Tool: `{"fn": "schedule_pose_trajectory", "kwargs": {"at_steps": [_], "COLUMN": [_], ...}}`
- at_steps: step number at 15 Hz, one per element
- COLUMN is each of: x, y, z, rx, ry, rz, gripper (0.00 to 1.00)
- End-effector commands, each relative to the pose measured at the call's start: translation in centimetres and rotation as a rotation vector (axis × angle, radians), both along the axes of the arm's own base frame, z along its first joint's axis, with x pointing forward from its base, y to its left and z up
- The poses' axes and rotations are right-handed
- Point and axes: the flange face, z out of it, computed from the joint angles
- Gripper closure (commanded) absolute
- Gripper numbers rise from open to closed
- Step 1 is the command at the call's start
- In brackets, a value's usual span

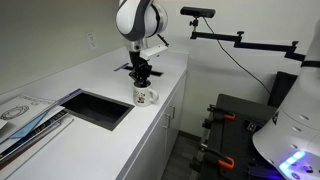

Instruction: Pick the pen from the cup and put it on the table

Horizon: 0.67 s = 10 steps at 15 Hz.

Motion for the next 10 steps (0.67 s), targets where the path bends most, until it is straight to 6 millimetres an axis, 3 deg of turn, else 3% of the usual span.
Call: {"fn": "schedule_pose_trajectory", "kwargs": {"at_steps": [1, 10], "x": [-0.1, -0.2], "y": [0.2, 0.2], "z": [0.1, 3.0], "rx": [0.014, 0.012], "ry": [-0.019, -0.061], "rz": [-0.025, -0.010], "gripper": [1.00, 1.00]}}
